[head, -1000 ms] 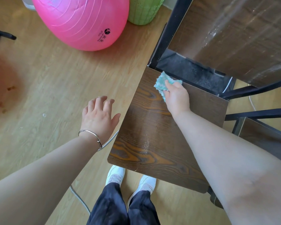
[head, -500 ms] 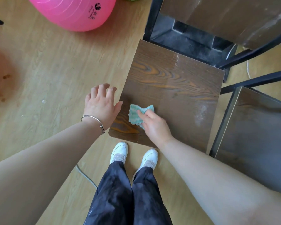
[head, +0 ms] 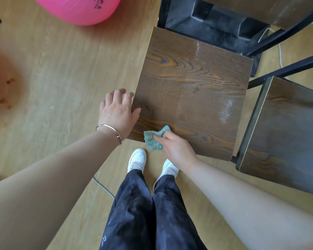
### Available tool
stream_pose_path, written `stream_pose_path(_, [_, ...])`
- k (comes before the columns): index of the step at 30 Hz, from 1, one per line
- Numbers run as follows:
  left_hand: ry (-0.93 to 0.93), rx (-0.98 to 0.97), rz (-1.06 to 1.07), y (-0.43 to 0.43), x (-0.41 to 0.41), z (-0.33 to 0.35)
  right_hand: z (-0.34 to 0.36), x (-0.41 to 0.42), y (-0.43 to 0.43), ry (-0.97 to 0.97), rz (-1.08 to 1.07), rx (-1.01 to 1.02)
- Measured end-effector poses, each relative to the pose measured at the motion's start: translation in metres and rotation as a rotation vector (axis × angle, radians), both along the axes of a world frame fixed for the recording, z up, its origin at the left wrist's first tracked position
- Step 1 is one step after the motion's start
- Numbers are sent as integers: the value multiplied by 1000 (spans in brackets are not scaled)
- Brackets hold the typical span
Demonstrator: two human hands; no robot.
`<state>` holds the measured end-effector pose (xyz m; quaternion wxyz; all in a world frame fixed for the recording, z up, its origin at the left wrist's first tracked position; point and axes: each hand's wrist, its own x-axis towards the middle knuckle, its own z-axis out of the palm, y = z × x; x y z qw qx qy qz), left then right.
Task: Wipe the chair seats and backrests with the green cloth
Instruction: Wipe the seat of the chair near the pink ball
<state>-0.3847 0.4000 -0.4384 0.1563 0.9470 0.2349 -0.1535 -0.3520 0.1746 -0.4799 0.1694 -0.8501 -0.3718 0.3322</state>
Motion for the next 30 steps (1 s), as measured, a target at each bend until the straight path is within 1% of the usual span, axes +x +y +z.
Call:
stream_pose_path(2, [-4,6,-4,-1,2,-1,14,14,0,-39,-192,95])
stream_pose_path(4, [-7,14,-5,-2,8,-1,18,50,0,-204,-384,186])
stream_pose_path(5, [-14,16,-4,-3,12,-1,19,76,3,-255,-498,202])
stream_pose_path(7, [-38,20,-5,-5,22,0,22,134,12,-302,-685,163])
stream_pose_path(8, [-52,19,-4,-6,28,0,22,162,17,-321,-747,127])
stream_pose_path(10, [-78,14,3,-7,41,-1,24,212,30,-374,-798,81])
stream_pose_path(12, [-89,12,12,-7,52,-2,25,247,41,-388,-798,44])
stream_pose_path(14, [-105,6,11,-8,64,-4,21,272,49,-350,-745,12])
stream_pose_path(18, [-116,4,3,-8,82,-5,7,289,56,-298,-599,-48])
stream_pose_path(21, [-112,1,5,-8,89,-4,3,292,58,-262,-584,-65])
stream_pose_path(25, [-107,4,15,-8,91,-2,-3,275,55,-202,-546,23])
stream_pose_path(30, [-90,-10,21,-12,84,2,-3,210,40,-105,-491,131])
